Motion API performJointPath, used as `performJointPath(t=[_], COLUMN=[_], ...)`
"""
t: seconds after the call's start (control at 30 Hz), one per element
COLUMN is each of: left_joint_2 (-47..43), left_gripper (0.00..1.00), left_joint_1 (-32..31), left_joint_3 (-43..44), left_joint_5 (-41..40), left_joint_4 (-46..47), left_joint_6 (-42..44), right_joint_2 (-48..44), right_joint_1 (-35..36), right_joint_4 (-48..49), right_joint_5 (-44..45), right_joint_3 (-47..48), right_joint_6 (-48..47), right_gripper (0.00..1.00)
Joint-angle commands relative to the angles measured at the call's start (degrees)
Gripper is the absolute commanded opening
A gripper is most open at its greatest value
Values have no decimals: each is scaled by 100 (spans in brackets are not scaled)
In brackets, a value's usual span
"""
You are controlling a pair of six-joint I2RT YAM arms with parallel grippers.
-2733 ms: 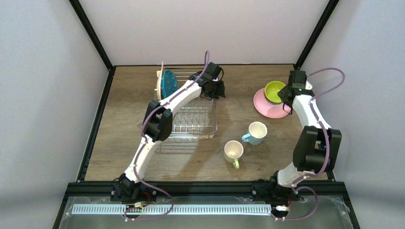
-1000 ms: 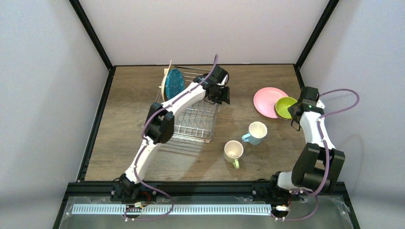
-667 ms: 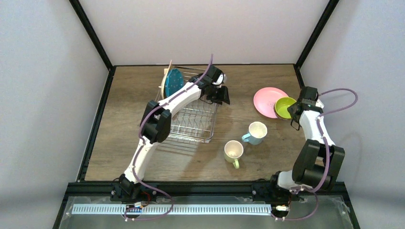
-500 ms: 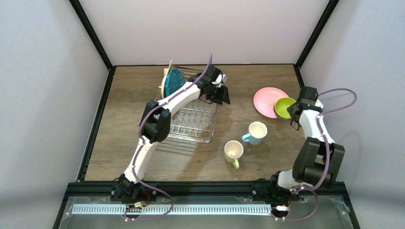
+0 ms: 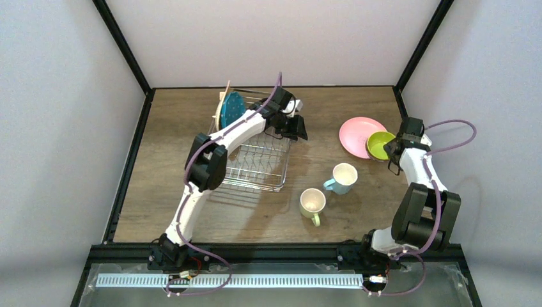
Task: Load the mixed dishes into the dish rack
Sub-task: Place the bowl at the corner of the board.
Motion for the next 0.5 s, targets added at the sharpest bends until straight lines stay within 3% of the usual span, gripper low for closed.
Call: performJointPath(t=[0.0, 0.47], left_joint_2=[74, 529], left_gripper=[100, 100], left_joint_1=[141, 257], left_joint_3=[-265, -289], left_joint_5=[-45, 215], left_joint_4=[-200, -213], left_joint_6=[77, -3], right_joint_2=[-191, -387], right_joint_1=[-15, -8], right_joint_4=[310, 320], right_joint_5=[61, 139], right_joint_3=[-45, -173], right_joint_6=[138, 164], right_gripper=[1, 1])
